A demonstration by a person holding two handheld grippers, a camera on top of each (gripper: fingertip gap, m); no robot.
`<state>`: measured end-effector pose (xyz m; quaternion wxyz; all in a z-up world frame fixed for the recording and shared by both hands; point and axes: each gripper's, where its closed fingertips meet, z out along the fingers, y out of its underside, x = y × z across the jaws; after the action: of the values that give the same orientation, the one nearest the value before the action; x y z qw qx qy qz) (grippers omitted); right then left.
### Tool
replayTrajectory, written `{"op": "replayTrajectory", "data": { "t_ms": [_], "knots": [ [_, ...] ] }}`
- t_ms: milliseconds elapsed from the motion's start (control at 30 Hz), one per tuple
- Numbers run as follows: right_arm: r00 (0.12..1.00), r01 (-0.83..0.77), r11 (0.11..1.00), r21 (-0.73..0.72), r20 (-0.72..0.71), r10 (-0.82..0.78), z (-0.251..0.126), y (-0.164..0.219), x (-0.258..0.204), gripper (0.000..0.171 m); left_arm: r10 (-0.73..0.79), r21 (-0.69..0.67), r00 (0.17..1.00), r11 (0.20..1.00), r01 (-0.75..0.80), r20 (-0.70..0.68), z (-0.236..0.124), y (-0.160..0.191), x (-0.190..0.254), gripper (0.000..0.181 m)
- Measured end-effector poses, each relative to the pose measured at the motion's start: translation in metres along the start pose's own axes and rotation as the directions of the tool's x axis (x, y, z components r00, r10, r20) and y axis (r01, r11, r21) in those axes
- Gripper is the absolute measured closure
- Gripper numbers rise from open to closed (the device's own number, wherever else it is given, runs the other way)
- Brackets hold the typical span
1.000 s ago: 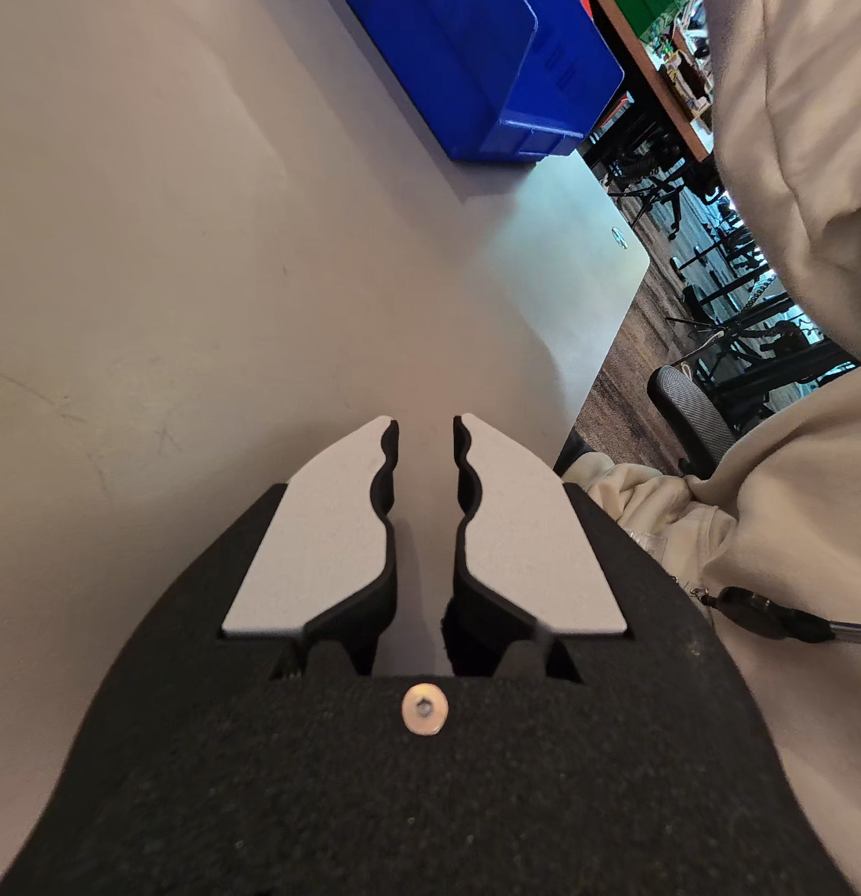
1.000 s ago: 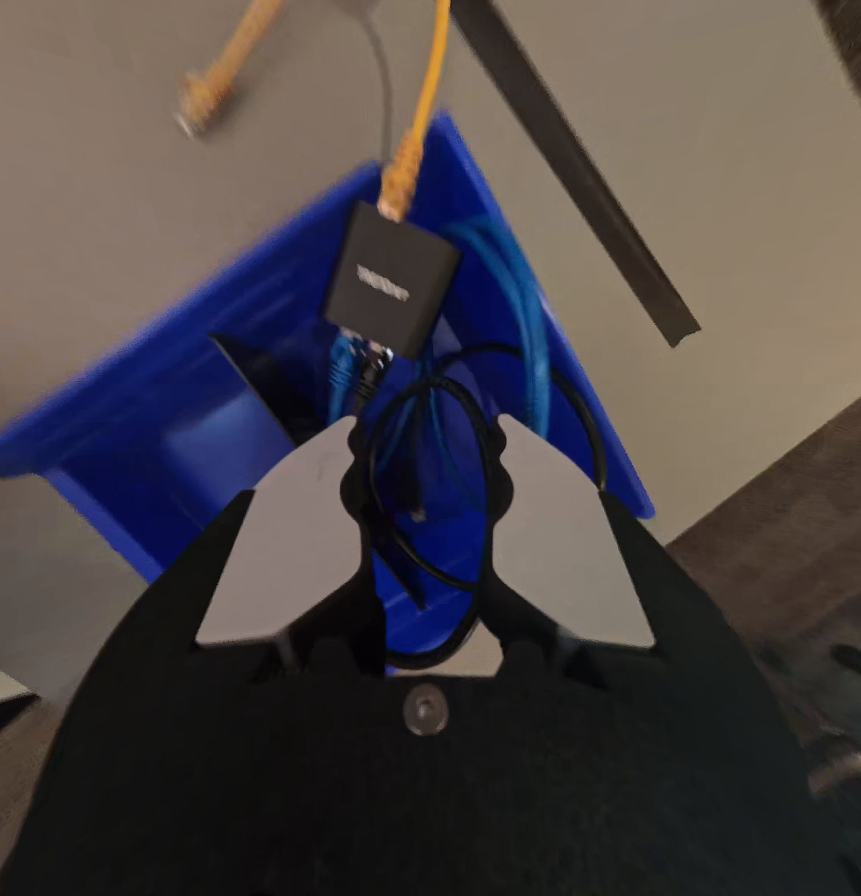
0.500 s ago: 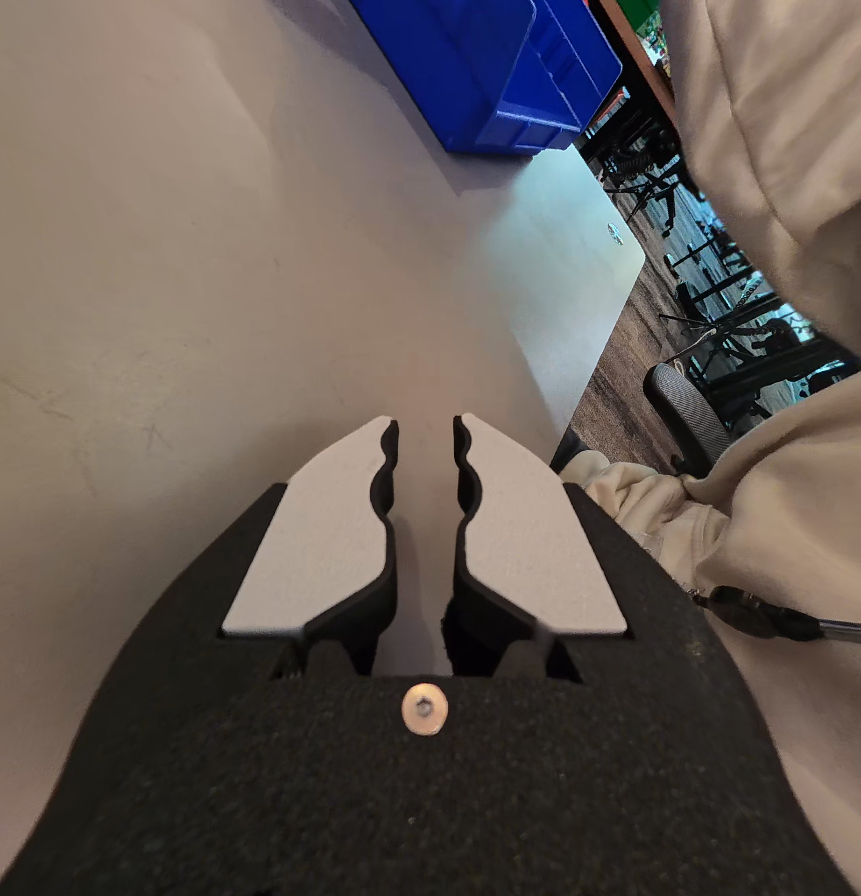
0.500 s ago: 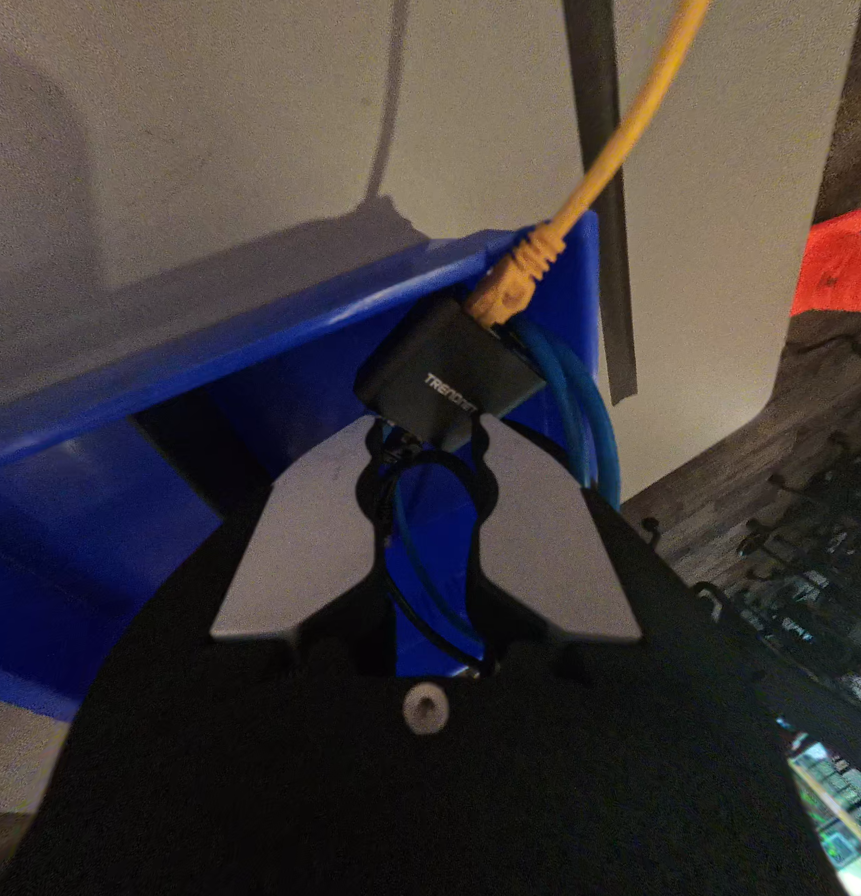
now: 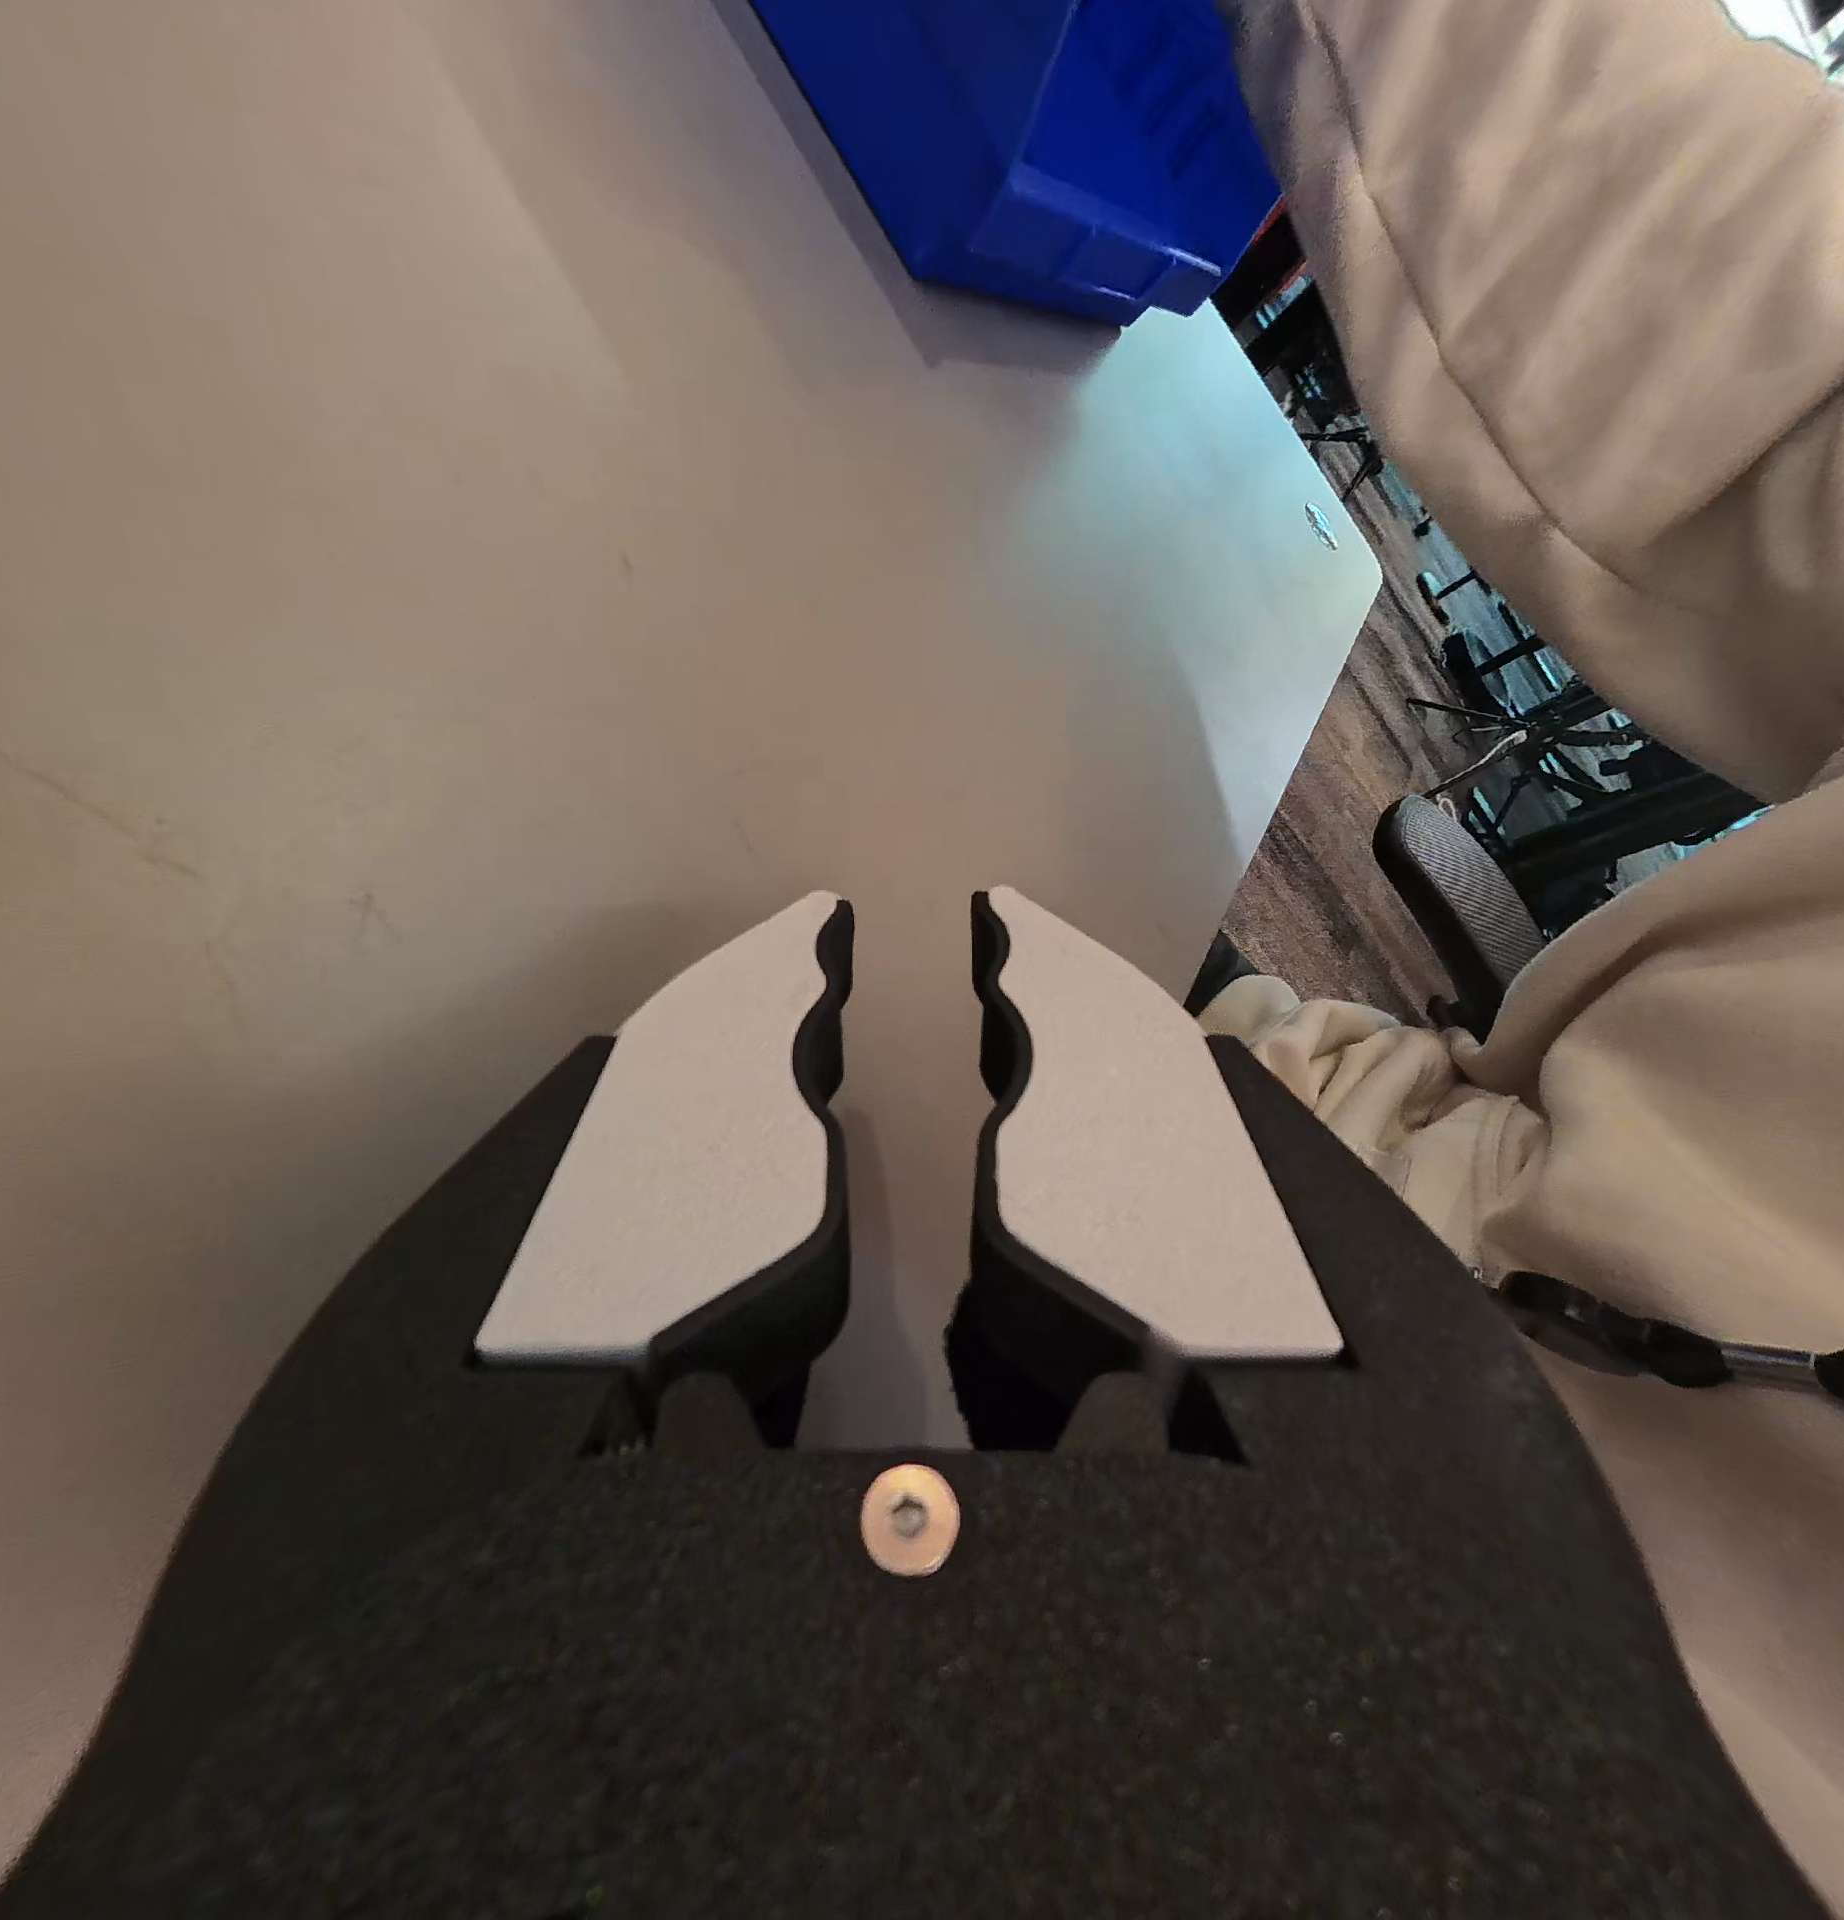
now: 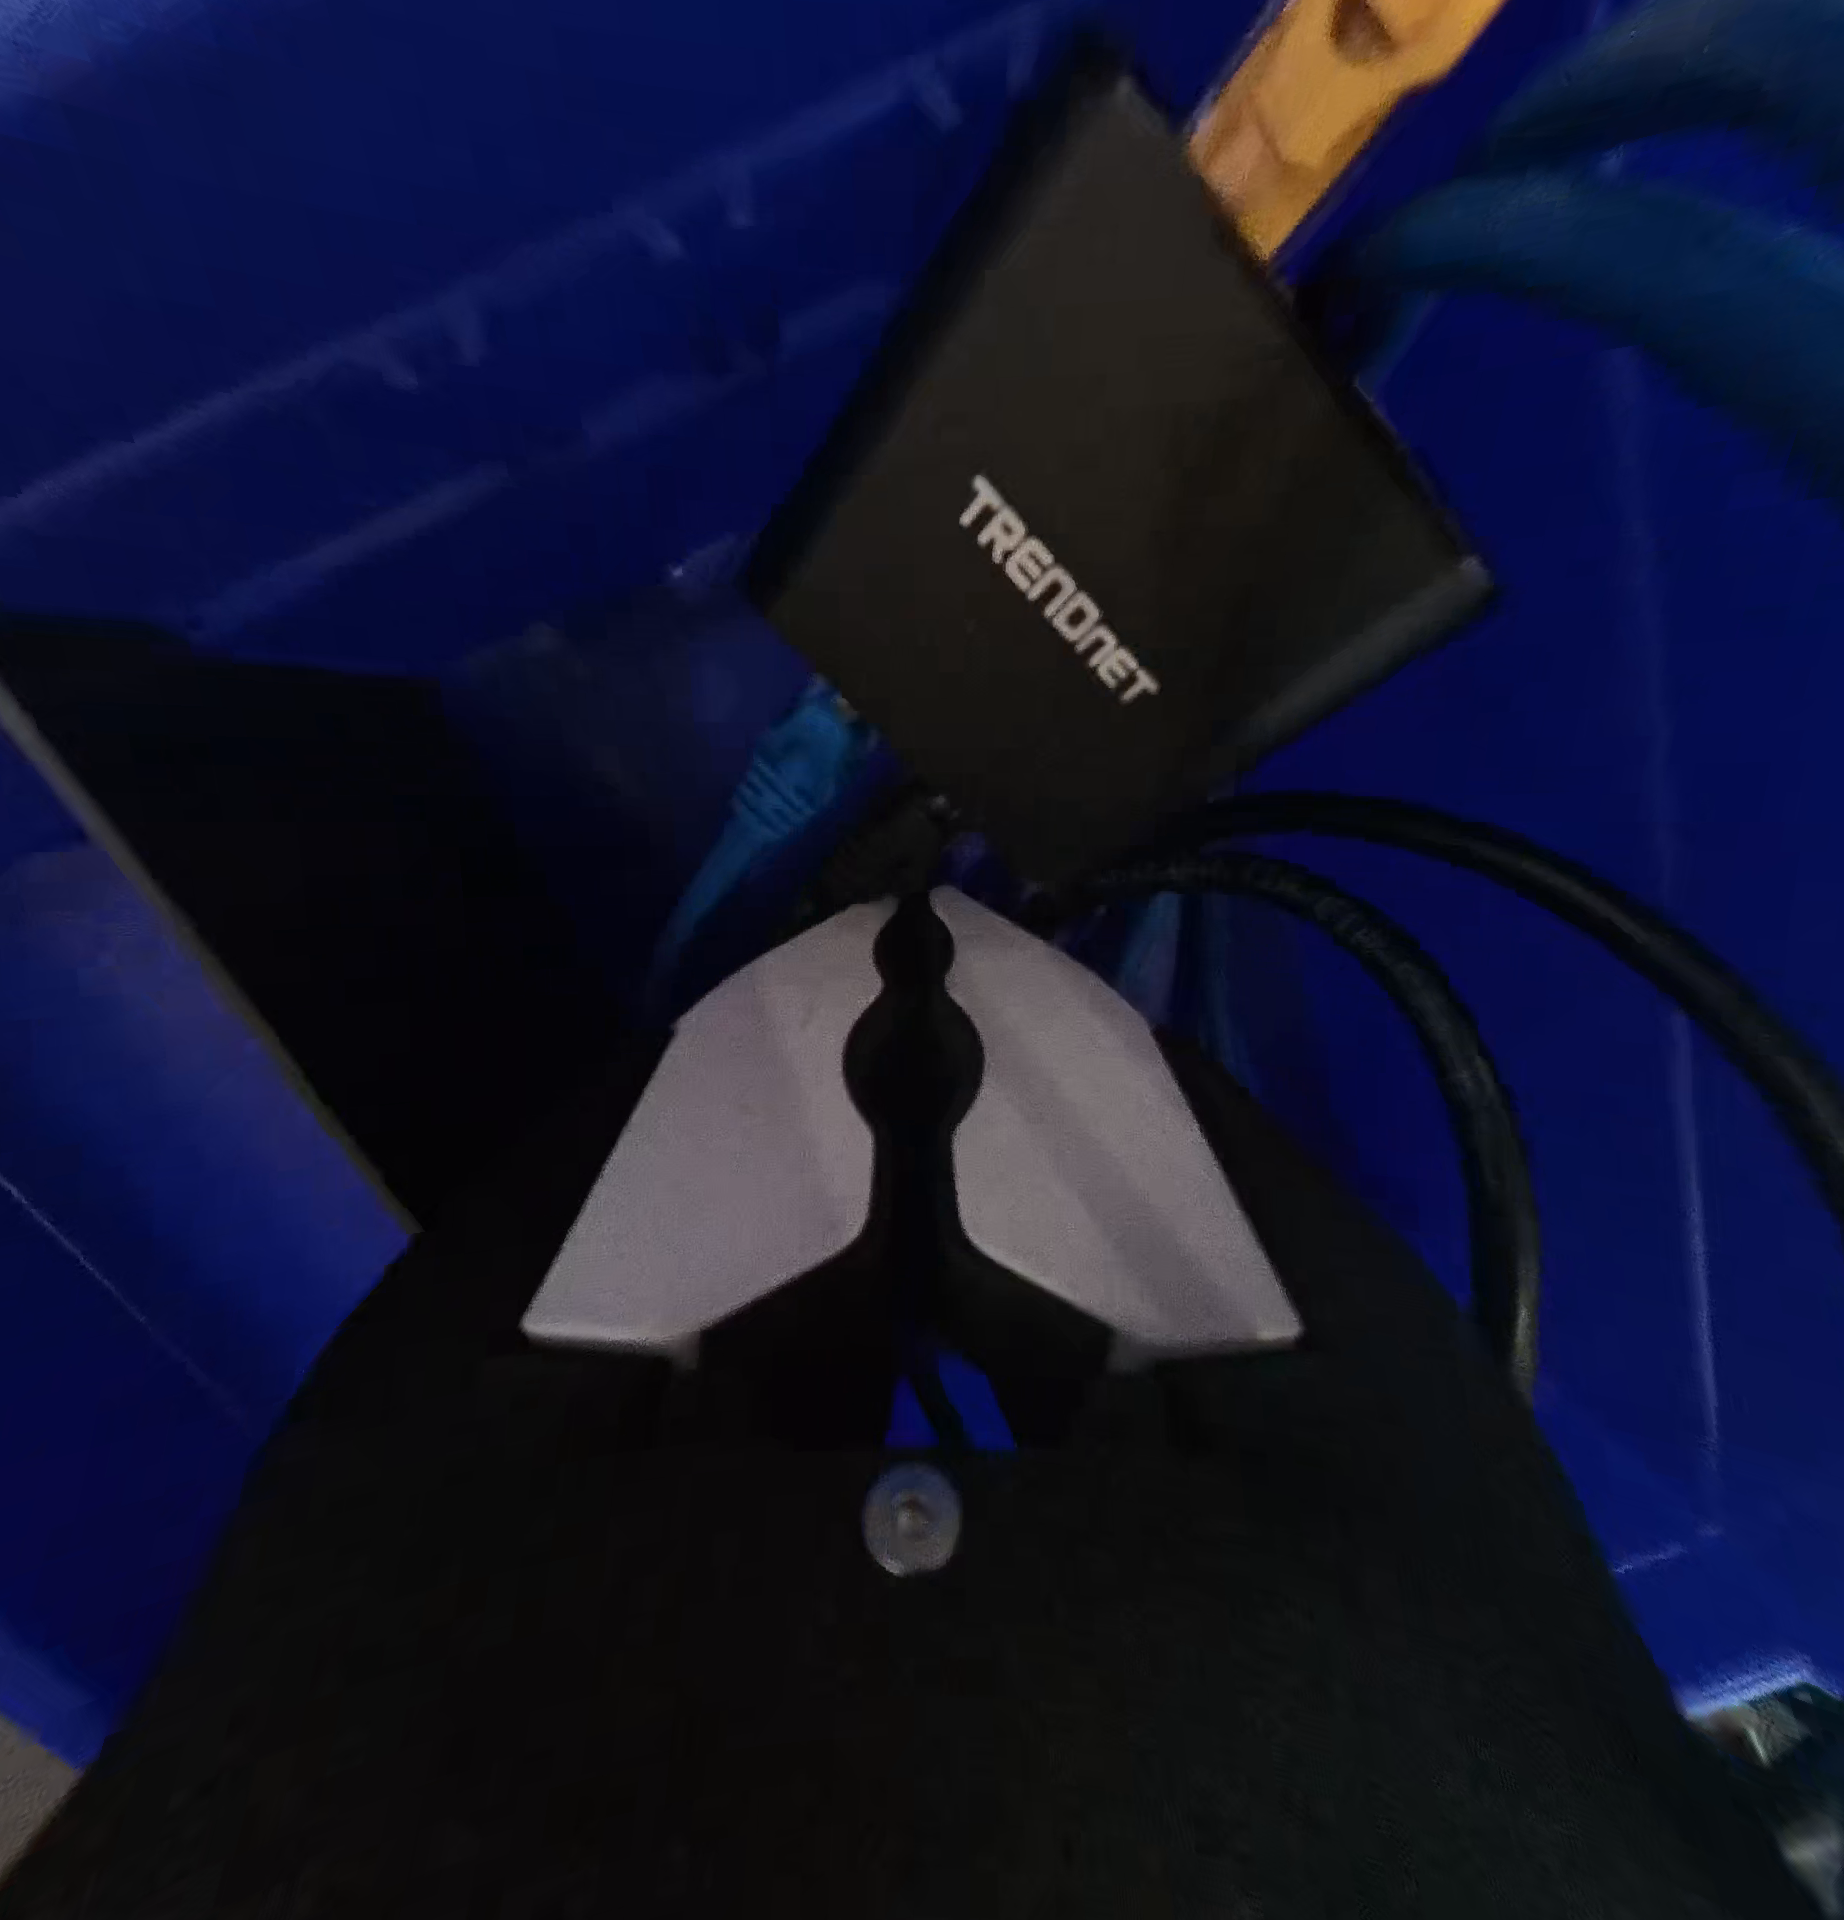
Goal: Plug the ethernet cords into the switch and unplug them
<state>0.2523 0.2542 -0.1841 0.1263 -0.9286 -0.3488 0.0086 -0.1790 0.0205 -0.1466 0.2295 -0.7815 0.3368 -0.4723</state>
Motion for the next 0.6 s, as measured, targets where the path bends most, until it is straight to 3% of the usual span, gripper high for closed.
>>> {"op": "replayTrajectory", "data": {
  "t_ms": [67, 233, 367, 500, 600],
  "knots": [
    [0.998, 0.001, 1.000, -0.031, 0.066, 0.001, -0.015, 0.002, -0.004, 0.171, -0.003, -0.006, 1.000, 1.000, 0.003, 0.000, 0.001, 0.000, -0.001, 0.160],
    [0.983, -0.048, 0.991, 0.127, 0.185, 0.024, -0.070, -0.017, -0.008, 0.159, -0.003, -0.007, 1.000, 1.000, 0.003, 0.000, 0.001, 0.001, -0.001, 0.160],
    [0.945, -0.089, 0.986, 0.140, 0.324, 0.040, -0.099, -0.018, -0.029, 0.149, -0.010, -0.001, 1.000, 1.000, 0.010, -0.003, 0.000, 0.000, -0.001, 0.160],
    [0.893, -0.158, 0.961, 0.227, 0.447, 0.041, -0.112, -0.039, -0.072, 0.120, -0.009, -0.004, 1.000, 1.000, 0.009, -0.007, 0.001, 0.000, 0.000, 0.160],
    [0.956, -0.218, 0.951, 0.218, 0.242, 0.164, -0.109, -0.034, -0.064, 0.118, -0.008, -0.003, 1.000, 1.000, 0.008, -0.006, 0.000, 0.001, 0.000, 0.160]
  ]
}}
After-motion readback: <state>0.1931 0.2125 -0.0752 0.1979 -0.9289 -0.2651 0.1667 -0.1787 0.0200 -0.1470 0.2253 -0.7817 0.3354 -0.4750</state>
